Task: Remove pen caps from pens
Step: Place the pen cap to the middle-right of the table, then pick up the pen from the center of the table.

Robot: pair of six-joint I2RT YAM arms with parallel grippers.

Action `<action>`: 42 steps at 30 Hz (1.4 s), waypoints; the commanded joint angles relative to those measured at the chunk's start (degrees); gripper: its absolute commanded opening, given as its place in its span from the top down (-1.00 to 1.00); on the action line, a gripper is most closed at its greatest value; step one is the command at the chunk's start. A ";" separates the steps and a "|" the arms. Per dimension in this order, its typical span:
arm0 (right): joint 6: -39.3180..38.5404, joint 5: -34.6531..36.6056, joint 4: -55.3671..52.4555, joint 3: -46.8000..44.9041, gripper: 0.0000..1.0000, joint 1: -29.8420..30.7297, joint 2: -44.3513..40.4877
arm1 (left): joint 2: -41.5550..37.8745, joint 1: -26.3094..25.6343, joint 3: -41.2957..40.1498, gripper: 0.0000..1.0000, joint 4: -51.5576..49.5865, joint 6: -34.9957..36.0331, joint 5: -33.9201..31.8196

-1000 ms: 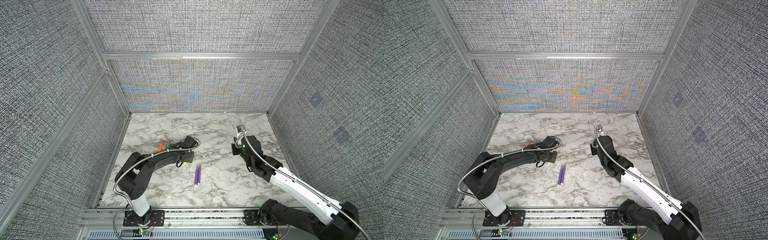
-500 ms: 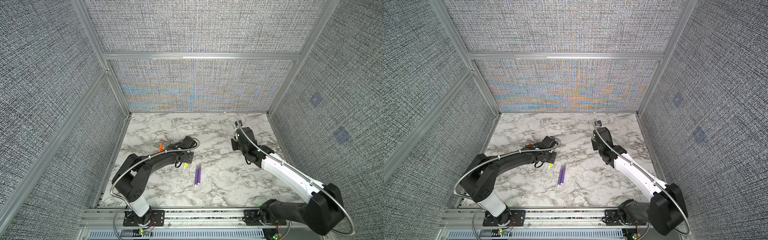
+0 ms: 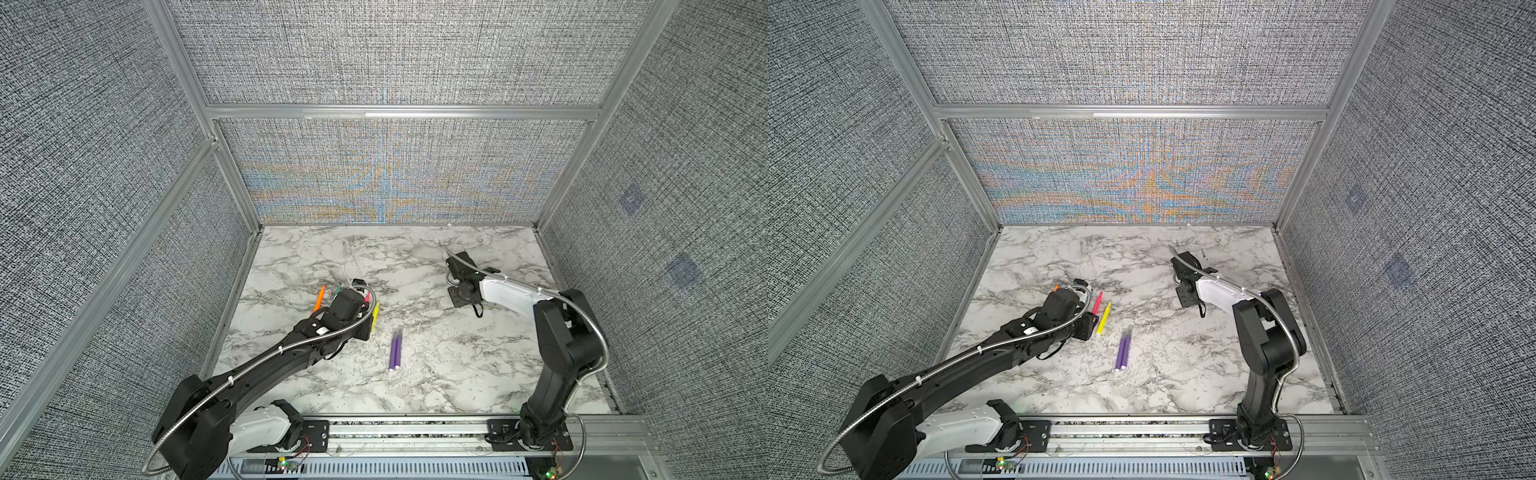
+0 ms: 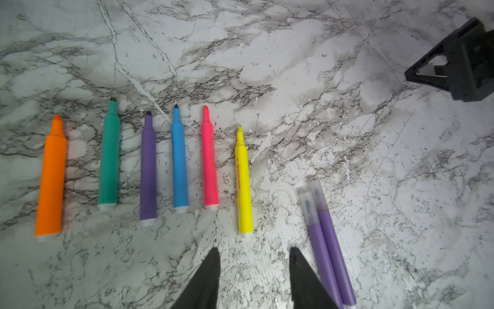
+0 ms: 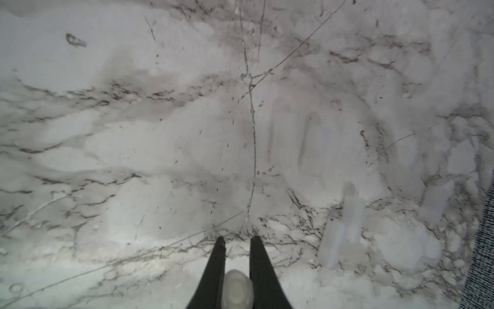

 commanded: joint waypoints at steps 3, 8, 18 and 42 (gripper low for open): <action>-0.47 -2.49 -1.07 1.38 0.81 -0.05 3.47 | -2.86 0.02 -1.99 0.12 3.34 -1.30 1.30; -0.49 -1.96 -1.80 2.50 0.59 0.00 5.75 | -4.04 -0.88 -3.14 0.11 3.14 -1.63 2.06; -0.57 -3.20 -1.10 1.00 0.18 0.20 1.11 | 1.40 -10.93 -3.52 0.08 -0.80 -6.06 -5.20; 0.05 -5.11 4.62 -9.51 0.18 2.99 -19.78 | 18.50 -18.74 3.27 0.07 0.45 -10.93 -7.57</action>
